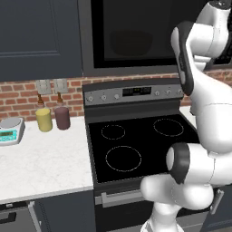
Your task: Open the microwave, place the bowl with waffle inside the microwave, then close the microwave door and turn it on.
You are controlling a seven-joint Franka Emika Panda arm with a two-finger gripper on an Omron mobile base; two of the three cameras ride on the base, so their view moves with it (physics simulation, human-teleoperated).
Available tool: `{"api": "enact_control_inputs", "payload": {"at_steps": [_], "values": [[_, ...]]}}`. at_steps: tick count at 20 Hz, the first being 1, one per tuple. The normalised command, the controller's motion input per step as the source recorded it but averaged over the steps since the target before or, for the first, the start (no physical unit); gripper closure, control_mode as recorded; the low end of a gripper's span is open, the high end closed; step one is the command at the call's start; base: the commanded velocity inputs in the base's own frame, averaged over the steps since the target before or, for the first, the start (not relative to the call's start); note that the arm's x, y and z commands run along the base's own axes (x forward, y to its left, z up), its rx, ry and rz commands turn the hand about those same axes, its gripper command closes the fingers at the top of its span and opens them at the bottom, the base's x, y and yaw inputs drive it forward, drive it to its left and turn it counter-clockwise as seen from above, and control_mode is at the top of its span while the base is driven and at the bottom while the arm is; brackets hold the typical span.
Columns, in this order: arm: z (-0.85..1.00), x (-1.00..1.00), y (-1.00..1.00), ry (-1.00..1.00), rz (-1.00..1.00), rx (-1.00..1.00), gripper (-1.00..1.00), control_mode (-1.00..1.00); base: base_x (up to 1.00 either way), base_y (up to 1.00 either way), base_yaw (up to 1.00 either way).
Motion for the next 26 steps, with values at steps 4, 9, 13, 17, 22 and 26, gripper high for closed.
{"api": "enact_control_inputs", "payload": {"at_steps": [4,9,13,17,22,26], "values": [[-0.14,1.0,-0.45,0.19,0.49,-0.05,1.0,-1.0,0.0,0.0,0.0],[-0.12,1.0,-0.36,0.21,0.4,-0.09,1.0,-1.0,0.0,0.0,0.0],[-0.37,1.0,-0.02,0.12,0.31,-0.25,1.0,-1.0,0.0,0.0,0.0],[-1.0,0.0,0.9,-0.36,0.29,-0.63,1.0,-1.0,0.0,0.0,0.0],[-1.0,-0.91,0.83,-0.75,0.19,-0.47,1.0,-1.0,0.0,0.0,0.0],[-1.0,-0.77,0.17,-0.87,0.14,-0.21,1.0,-1.0,0.0,0.0,0.0]]}}
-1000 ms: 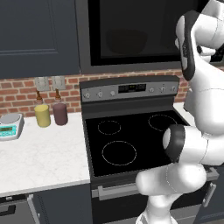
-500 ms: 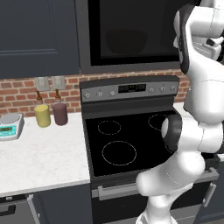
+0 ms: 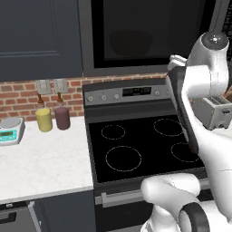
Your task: Open the microwave, place the bowl with waffle inside the microwave, then close the microwave door and turn it on.
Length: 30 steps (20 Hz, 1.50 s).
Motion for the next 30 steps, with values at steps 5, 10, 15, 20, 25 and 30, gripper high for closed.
{"api": "enact_control_inputs", "payload": {"at_steps": [5,10,15,20,25,30], "values": [[-0.59,-1.0,-0.16,-0.8,0.16,0.06,1.0,-1.0,0.0,0.0,0.0],[0.09,-0.99,-0.49,-0.48,0.1,0.25,1.0,-1.0,0.0,0.0,0.0],[0.59,-0.76,-0.72,-0.08,0.03,0.34,1.0,-1.0,0.0,0.0,0.0],[0.38,-0.59,-0.75,0.2,0.01,0.46,1.0,-1.0,0.0,0.0,0.0],[-0.01,-0.1,-0.68,0.17,0.0,0.48,1.0,-1.0,0.0,0.0,0.0],[-0.09,0.0,-0.58,0.02,0.0,0.46,1.0,-1.0,0.0,0.0,0.0]]}}
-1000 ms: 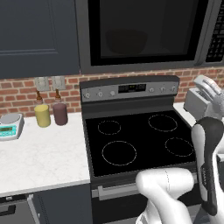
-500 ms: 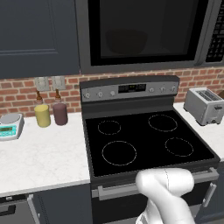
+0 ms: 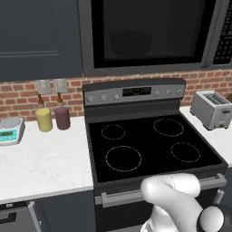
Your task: Open the microwave, place the bowl with waffle inside the microwave, then close the microwave door and turn it on.
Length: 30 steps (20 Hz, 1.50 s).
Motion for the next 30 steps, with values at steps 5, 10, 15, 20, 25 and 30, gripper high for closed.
{"api": "enact_control_inputs", "payload": {"at_steps": [5,10,15,20,25,30], "values": [[-0.11,0.23,-0.06,-0.16,0.0,0.26,1.0,-1.0,0.0,0.0,0.0],[-0.12,0.49,0.0,-0.25,0.0,0.17,1.0,-1.0,0.0,0.0,0.0],[-0.03,0.51,0.05,-0.15,0.0,0.09,1.0,-1.0,0.0,0.0,0.0],[0.0,0.29,0.17,-0.06,0.0,-0.06,1.0,-1.0,0.0,0.0,0.0],[0.04,0.04,0.01,-0.01,0.04,-0.18,1.0,-1.0,0.0,0.0,0.0],[0.01,0.0,0.0,-0.03,0.04,-0.21,1.0,-1.0,0.0,0.0,0.0]]}}
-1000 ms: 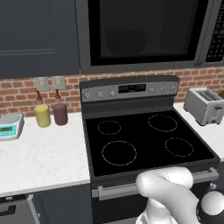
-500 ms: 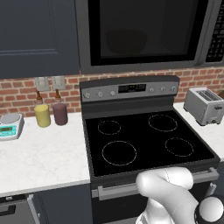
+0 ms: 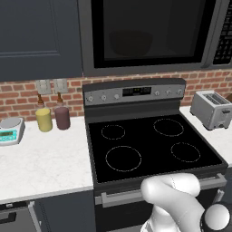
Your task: Open the microwave, place the bowl with waffle inside the microwave, then close the microwave door and turn it on.
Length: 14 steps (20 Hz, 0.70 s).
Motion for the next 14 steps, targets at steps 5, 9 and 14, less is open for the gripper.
{"api": "enact_control_inputs", "payload": {"at_steps": [5,9,14], "values": [[0.06,0.13,0.0,-0.04,0.02,-0.17,1.0,-1.0,0.0,0.0,0.0],[0.04,0.29,0.0,-0.06,0.0,-0.14,1.0,-1.0,0.0,0.0,0.0],[0.06,0.36,0.0,-0.01,0.0,-0.06,1.0,-1.0,0.0,0.0,0.0]]}}
